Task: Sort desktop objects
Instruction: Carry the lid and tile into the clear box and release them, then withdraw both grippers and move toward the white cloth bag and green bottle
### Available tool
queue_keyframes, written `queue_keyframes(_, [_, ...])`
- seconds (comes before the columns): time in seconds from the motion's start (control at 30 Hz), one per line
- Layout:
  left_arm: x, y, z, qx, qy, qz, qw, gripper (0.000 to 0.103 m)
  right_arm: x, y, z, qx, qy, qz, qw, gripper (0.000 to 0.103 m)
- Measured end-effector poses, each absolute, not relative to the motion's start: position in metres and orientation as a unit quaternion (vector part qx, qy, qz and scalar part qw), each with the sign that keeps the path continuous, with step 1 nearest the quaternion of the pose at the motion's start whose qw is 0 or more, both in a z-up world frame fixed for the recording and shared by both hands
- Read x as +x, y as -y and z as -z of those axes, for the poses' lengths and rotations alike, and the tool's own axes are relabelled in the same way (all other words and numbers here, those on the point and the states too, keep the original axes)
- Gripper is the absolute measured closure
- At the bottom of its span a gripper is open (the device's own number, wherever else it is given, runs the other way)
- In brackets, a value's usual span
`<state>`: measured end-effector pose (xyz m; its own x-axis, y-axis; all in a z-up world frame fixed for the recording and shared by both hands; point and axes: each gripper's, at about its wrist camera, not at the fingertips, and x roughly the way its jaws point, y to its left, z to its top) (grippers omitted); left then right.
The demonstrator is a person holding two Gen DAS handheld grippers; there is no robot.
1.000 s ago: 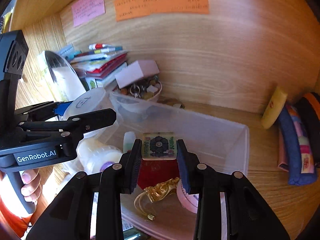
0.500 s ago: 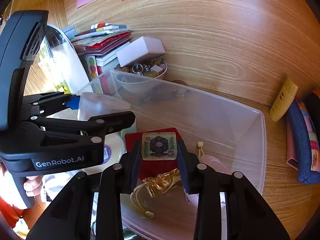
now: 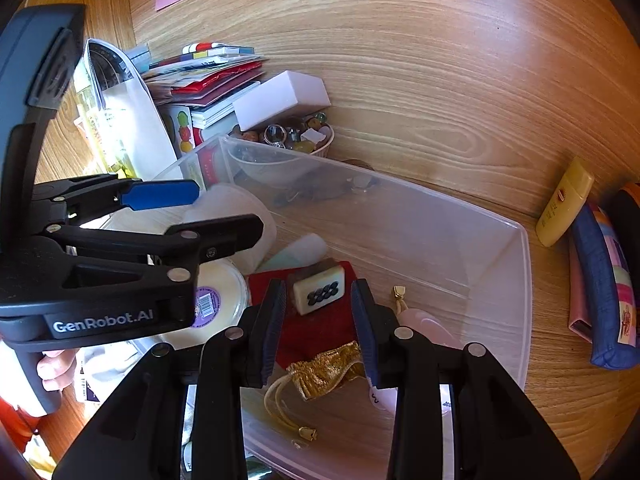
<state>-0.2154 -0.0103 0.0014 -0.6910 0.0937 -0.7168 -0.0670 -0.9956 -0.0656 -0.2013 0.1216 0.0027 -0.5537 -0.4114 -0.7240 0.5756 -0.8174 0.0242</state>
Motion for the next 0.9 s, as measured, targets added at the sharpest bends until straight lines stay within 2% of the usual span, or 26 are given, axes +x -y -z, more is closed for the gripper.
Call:
queue_keyframes(0.27, [-0.204, 0.014, -0.019, -0.366, 0.016, -0.929, 0.047, 0.036, -0.197, -0.12, -0.006, 0.368, -0.115, 0.879, 0.28, 0.051])
queue_keyframes(0.57, [-0.184, 0.011, -0.044, -0.327, -0.004, -0.945, 0.032, 0.024, -0.193, -0.126, -0.02, 0.353, -0.11, 0.891, 0.263, 0.031])
queue_keyframes(0.77, [-0.161, 0.014, -0.06, -0.301, -0.014, -0.953, 0.026, 0.016, -0.174, -0.14, -0.046, 0.328, -0.097, 0.905, 0.255, 0.027])
queue_keyframes(0.9, [-0.145, 0.017, -0.064, -0.297, -0.02, -0.954, 0.022, 0.015, -0.156, -0.153, -0.058, 0.317, -0.08, 0.911, 0.253, 0.022])
